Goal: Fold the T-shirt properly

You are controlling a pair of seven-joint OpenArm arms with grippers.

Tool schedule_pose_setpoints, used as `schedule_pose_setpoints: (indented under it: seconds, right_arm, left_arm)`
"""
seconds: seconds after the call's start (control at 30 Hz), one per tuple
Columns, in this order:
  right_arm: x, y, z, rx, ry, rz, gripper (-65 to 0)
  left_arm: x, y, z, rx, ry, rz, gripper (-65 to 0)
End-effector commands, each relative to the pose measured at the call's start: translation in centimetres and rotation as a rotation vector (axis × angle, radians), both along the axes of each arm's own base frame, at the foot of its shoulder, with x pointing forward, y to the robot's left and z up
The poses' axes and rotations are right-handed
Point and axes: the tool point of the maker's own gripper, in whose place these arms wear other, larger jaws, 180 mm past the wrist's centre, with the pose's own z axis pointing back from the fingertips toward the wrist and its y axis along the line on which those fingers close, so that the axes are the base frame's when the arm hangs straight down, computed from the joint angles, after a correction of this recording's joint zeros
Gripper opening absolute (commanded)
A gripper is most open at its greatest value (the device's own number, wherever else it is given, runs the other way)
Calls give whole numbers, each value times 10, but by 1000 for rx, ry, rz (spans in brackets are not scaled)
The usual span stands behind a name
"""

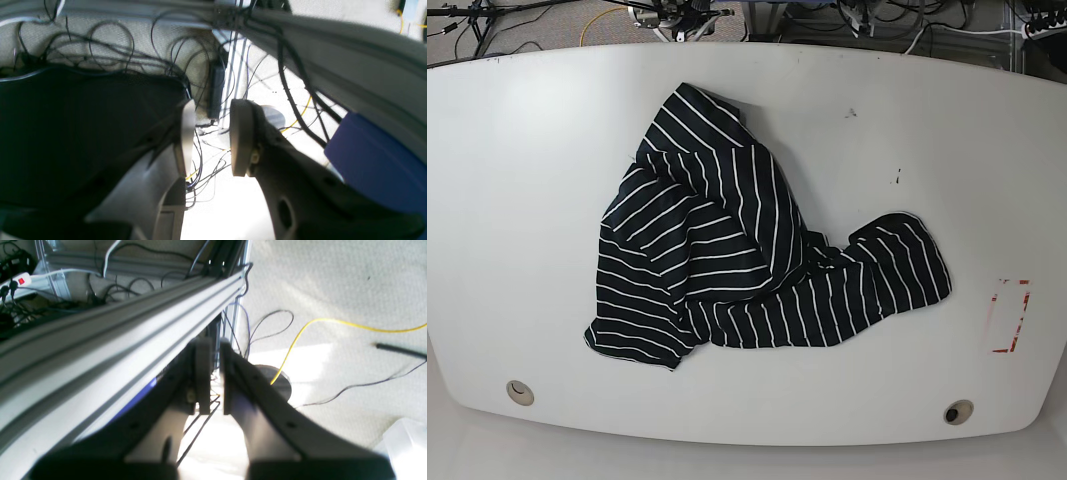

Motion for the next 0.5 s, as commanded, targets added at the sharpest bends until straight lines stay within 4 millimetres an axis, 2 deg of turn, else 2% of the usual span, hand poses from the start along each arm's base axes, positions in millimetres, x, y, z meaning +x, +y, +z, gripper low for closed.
schedule_pose_setpoints:
  seconds: [0.0, 0.47]
  right_arm:
    - [0, 0, 1, 3, -8, -5, -611]
    - [-4, -1, 1, 3, -6, -2, -613]
  left_arm:
    - [-5, 1, 1, -1, 2, -3, -492]
    - [-4, 9, 1, 7, 1, 0, -493]
